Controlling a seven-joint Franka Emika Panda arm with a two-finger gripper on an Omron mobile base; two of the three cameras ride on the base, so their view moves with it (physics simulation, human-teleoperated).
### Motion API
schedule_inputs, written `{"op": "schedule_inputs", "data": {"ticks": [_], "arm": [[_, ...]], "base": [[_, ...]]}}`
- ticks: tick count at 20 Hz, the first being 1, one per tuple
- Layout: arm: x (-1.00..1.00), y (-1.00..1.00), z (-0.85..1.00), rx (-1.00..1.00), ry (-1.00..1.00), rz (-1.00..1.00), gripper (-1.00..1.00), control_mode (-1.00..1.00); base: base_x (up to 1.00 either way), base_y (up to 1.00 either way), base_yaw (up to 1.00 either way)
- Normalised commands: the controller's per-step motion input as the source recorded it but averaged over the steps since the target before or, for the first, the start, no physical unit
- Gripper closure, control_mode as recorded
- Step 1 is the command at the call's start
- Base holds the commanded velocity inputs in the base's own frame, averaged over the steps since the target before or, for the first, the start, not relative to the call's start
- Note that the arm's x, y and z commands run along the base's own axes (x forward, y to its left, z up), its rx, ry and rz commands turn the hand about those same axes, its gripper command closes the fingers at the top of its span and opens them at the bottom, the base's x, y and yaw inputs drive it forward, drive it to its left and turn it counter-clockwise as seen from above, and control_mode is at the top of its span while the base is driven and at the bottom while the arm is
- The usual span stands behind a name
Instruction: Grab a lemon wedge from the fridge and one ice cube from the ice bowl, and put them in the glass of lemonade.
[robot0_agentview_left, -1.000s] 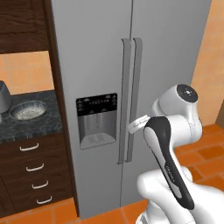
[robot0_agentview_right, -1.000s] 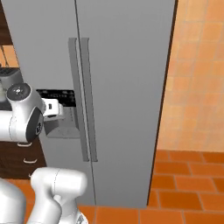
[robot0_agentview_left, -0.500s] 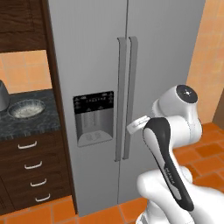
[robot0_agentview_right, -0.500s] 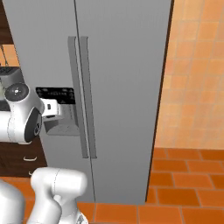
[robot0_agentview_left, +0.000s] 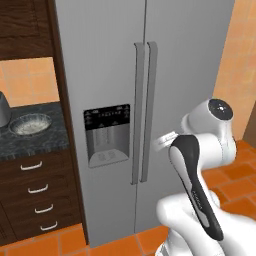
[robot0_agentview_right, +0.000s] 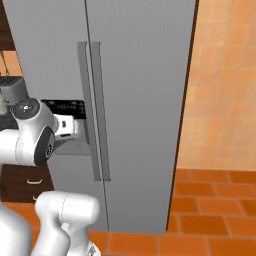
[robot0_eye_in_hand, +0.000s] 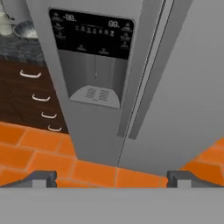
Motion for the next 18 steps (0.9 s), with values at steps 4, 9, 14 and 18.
{"op": "schedule_inputs", "data": {"ticks": [4, 9, 14, 18], "arm": [[0.06, -0.73, -0.01, 0.00, -0.17, -0.19, -1.00, -1.00], [0.37, -0.44, 0.00, 0.00, -0.14, -0.24, -1.00, -1.00], [0.99, 0.00, 0.00, 0.01, -0.14, -0.14, -1.00, -1.00], [0.79, -0.12, 0.04, 0.11, -0.10, 0.04, -1.00, -1.00]], "base": [[0.00, 0.00, 0.00], [0.00, 0.00, 0.00], [0.00, 0.00, 0.00], [0.00, 0.00, 0.00]]}}
